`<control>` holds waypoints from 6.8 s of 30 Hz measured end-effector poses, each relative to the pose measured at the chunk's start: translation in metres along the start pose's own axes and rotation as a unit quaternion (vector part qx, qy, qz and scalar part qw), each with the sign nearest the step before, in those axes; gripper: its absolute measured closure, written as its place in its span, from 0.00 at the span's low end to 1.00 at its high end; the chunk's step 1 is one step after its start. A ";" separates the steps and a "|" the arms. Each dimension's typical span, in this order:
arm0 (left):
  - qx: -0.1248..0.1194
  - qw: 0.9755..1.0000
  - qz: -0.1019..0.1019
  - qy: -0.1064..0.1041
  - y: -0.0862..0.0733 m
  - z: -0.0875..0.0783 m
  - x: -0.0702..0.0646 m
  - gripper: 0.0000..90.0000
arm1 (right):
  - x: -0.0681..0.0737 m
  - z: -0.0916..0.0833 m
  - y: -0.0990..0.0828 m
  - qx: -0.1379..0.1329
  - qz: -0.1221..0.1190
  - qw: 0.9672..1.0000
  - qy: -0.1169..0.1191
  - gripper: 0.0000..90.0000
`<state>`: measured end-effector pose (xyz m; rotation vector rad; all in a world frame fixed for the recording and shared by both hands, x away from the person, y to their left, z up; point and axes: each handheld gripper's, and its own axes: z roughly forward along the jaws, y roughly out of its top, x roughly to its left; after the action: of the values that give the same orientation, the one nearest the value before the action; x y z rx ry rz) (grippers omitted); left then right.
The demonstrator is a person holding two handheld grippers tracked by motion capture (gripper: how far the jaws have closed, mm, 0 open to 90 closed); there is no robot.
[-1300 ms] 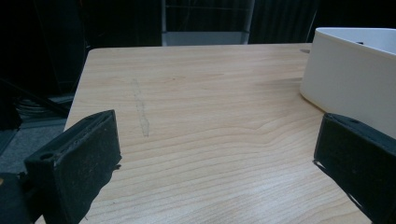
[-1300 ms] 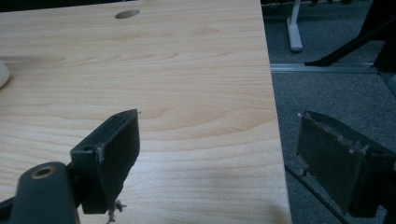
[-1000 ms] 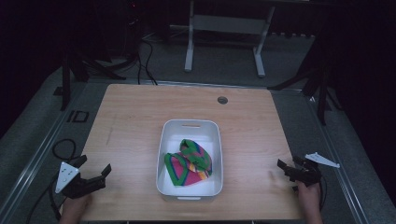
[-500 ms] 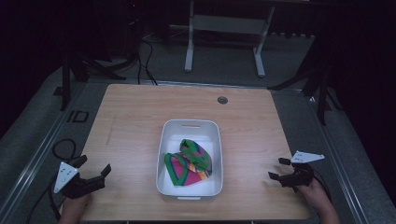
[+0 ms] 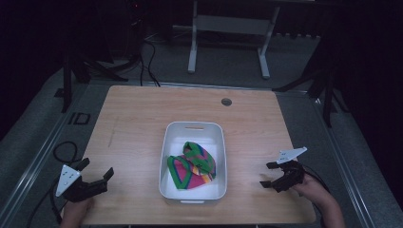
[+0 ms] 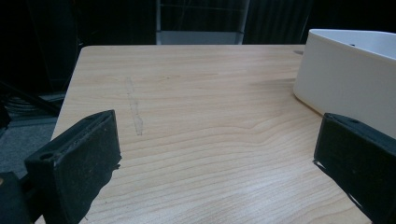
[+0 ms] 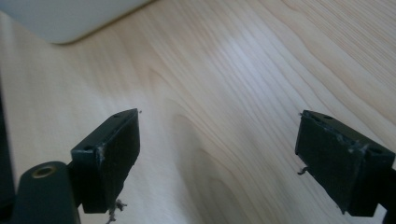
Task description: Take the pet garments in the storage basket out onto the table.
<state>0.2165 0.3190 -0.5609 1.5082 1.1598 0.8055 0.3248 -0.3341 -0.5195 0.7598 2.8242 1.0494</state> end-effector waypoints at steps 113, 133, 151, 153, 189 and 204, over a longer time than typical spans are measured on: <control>0.002 1.000 0.001 -0.013 0.000 0.000 0.000 0.01 | 0.109 0.090 0.247 0.111 -0.238 0.964 -0.042 0.93; 0.002 1.000 0.002 -0.011 0.000 0.001 0.000 0.01 | 0.115 0.024 0.278 0.048 -0.248 0.965 -0.067 0.92; 0.002 1.000 0.004 -0.009 0.000 0.001 -0.001 0.01 | 0.077 -0.036 0.244 0.038 -0.200 0.972 -0.120 0.92; 0.002 1.000 0.004 -0.009 0.000 0.001 -0.001 0.01 | 0.069 -0.044 0.236 0.036 -0.188 0.973 -0.128 0.92; 0.004 1.000 0.002 -0.011 0.000 0.001 0.000 0.01 | 0.003 -0.022 0.099 0.057 -0.076 0.987 -0.132 0.92; 0.003 1.000 0.002 -0.011 0.000 0.001 0.000 0.01 | -0.006 0.042 0.068 0.067 -0.051 0.989 -0.118 0.91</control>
<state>0.2174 0.3187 -0.5614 1.5210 1.1446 0.7857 0.3680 -0.2668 -0.5105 0.6883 2.7156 0.7106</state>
